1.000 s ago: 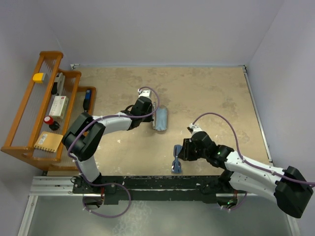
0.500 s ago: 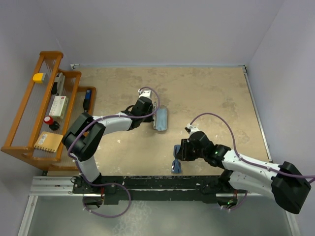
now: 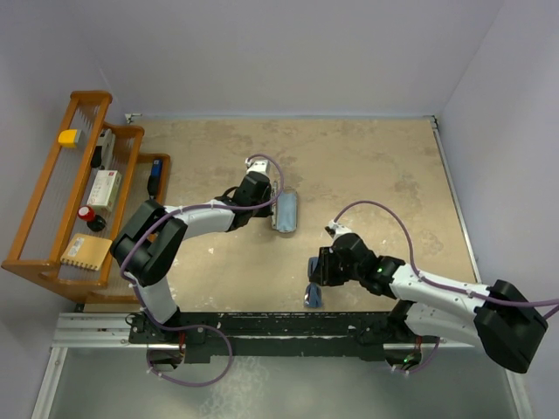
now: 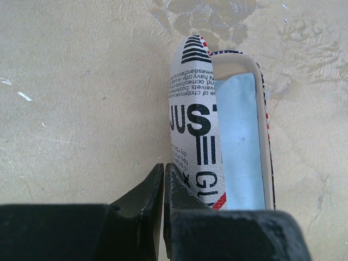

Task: Organize the sunglasses
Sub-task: Pick up the sunglasses from the center of the board.

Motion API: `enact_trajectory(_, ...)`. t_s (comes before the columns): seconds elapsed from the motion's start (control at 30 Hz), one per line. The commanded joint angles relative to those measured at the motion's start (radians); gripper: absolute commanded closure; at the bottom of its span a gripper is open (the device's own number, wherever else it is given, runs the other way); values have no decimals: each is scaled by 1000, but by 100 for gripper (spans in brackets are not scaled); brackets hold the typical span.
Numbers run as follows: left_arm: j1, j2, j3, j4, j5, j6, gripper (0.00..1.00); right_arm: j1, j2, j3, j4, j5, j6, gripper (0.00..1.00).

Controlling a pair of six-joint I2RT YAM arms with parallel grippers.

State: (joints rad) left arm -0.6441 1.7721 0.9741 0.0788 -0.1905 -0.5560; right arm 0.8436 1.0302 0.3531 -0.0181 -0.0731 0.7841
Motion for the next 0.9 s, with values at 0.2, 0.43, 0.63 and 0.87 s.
enact_trajectory(0.2,-6,-43,28,9,-13,11,100,16,35,15,59,-20,15,71)
enact_trajectory(0.43,-6,-42,30,8,-12,11,100,22,27,15,56,-15,16,80)
enact_trajectory(0.63,-7,-42,27,9,-12,10,100,23,8,14,39,-4,19,95)
enact_trajectory(0.87,-9,-44,28,8,-12,9,100,23,-36,23,8,7,24,100)
